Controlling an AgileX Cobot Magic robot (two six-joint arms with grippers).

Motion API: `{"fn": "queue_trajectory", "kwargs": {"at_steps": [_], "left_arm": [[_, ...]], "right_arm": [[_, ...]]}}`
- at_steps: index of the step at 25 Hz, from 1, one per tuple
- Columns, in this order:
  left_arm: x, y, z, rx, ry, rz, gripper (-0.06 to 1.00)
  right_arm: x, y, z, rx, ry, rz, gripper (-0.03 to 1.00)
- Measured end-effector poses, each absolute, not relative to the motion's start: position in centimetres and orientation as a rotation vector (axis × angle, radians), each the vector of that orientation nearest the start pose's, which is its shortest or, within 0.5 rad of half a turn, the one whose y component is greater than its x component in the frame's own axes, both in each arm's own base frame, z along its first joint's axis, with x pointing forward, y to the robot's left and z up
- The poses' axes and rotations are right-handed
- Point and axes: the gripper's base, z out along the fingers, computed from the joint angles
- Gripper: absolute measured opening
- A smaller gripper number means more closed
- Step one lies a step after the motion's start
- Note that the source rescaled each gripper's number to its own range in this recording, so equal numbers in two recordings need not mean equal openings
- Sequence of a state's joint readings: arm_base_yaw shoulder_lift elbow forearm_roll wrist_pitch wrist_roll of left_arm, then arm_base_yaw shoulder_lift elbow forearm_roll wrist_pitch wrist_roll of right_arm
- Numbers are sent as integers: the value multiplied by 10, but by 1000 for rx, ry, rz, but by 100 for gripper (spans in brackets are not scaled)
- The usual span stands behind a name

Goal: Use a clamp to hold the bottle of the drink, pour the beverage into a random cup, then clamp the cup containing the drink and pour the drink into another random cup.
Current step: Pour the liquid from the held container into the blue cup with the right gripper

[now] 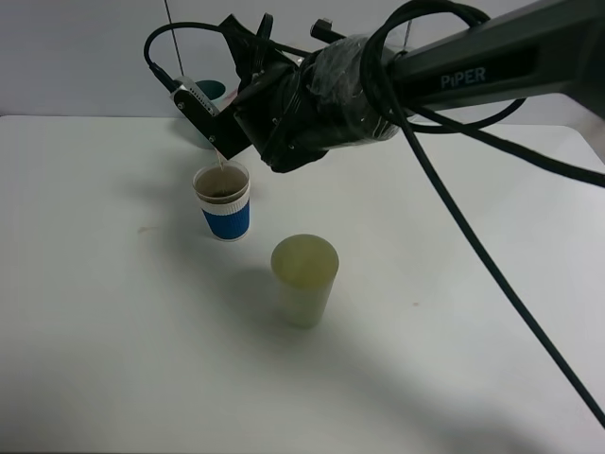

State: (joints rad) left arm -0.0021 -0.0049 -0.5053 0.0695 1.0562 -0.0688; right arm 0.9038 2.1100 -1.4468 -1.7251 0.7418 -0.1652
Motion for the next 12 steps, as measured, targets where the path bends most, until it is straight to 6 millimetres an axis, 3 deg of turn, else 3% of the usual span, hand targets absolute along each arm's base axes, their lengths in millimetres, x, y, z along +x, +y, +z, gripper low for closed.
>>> {"fn": "queue_trajectory", "kwargs": {"at_steps": [12], "left_arm": [[-6, 6, 279, -71, 2027, 38, 99]], "right_arm": [[333, 328, 197, -2067, 729, -1366, 1]]}}
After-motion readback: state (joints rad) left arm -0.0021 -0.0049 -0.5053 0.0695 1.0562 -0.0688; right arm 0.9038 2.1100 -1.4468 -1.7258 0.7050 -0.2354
